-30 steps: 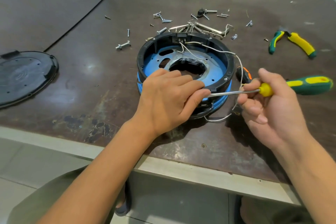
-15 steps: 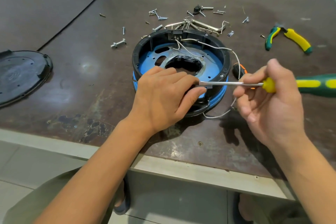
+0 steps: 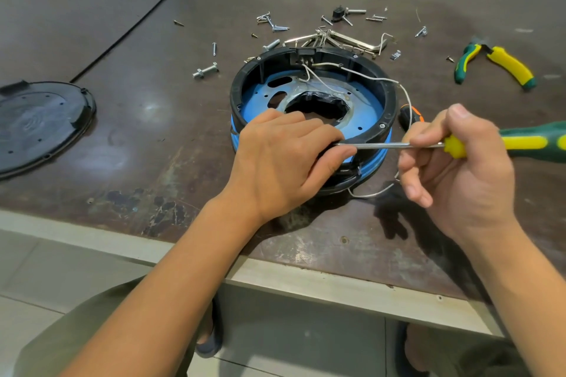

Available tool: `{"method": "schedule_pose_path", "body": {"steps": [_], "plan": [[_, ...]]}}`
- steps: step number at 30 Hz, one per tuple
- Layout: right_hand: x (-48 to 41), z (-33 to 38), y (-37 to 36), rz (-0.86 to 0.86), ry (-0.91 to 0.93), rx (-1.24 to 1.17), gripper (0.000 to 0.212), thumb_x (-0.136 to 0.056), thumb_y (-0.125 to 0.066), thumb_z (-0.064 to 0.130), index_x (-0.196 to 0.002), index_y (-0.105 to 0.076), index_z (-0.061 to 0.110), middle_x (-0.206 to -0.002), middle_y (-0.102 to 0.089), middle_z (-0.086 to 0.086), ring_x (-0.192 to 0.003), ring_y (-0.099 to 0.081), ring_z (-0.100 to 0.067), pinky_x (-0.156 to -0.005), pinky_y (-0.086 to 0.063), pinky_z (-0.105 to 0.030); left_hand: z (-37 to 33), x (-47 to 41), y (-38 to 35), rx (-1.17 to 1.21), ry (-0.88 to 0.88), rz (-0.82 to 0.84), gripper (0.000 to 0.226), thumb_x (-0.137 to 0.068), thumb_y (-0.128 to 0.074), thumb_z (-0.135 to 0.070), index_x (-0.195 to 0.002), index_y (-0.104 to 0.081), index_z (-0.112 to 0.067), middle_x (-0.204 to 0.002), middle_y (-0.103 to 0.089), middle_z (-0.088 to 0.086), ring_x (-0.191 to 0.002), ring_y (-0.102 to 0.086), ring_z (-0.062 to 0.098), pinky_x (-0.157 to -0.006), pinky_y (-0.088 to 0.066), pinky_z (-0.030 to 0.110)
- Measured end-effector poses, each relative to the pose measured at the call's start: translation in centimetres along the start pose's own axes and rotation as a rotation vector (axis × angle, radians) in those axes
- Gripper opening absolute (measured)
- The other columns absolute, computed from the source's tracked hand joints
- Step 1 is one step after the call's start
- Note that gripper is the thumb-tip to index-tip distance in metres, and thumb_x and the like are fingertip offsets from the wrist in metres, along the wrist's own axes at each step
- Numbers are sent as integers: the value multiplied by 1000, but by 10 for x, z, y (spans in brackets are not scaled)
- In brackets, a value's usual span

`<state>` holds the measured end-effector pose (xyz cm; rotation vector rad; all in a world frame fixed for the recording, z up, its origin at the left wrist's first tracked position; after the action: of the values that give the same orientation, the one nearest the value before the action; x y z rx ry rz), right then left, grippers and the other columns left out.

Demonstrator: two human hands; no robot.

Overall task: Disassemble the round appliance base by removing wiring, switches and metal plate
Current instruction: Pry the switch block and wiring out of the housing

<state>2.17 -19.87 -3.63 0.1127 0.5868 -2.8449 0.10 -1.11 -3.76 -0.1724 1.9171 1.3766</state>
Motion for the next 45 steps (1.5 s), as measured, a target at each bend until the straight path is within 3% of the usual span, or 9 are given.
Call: {"method": "schedule_pose_path", "body": {"steps": [5,12,15,33,39,45], "plan": [[-1,6,0,-6,11,13,49,-97,-37,26,-58,-65,18,-55,-57,-10,-30,-46,-21,-37,-32,-10,-1,0,1,-4,-7,-11,40,-104,-45,-45,-93,-75,-21,-77,-69,-7,-70,-61,17,-66,-44,42],[-10,1,-7,-94,-173,26,58,-106,-38,32,-54,-62,20,-51,-56,-10,-27,-41,-17,-31,-27,-11,0,0,-1,12,-15,9,45,-103,-42,-50,-95,-74,-20,-78,-68,-6,-71,-60,18,-67,-44,42],[-11,-4,-13,-50,-198,31,56,-104,-42,34,-55,-63,18,-51,-56,-11,-27,-43,-17,-29,-28,-13,1,1,-2,0,-33,8,46,-102,-43,-52,-95,-74,-19,-78,-68,-5,-70,-59,17,-66,-43,42],[-4,-1,-7,9,-78,29,59,-105,-32,27,-56,-64,22,-52,-57,-8,-27,-45,-17,-33,-29,-10,2,1,0,17,-29,2,44,-96,-52,-57,-92,-74,-20,-76,-67,-8,-70,-58,15,-66,-43,39],[-6,8,18,-130,-66,22,61,-106,-29,27,-54,-59,21,-52,-53,-7,-28,-40,-17,-29,-23,-11,1,1,0,23,-22,1,43,-97,-53,-56,-93,-75,-18,-77,-69,-7,-71,-60,16,-66,-43,40],[-3,1,18,-63,-11,83,57,-103,-32,25,-55,-64,21,-53,-56,-7,-28,-42,-17,-32,-27,-11,2,1,0,19,-17,-3,44,-97,-51,-56,-91,-74,-19,-76,-68,-7,-70,-60,16,-66,-44,40]]}}
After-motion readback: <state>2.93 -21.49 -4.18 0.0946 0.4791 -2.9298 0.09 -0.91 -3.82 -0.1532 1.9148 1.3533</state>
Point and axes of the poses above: each hand's wrist, its own x-axis away from the middle knuckle, its own y-axis out of the back of the hand, z = x × y, the point moved 4 cm from there along -x, towards the middle knuckle
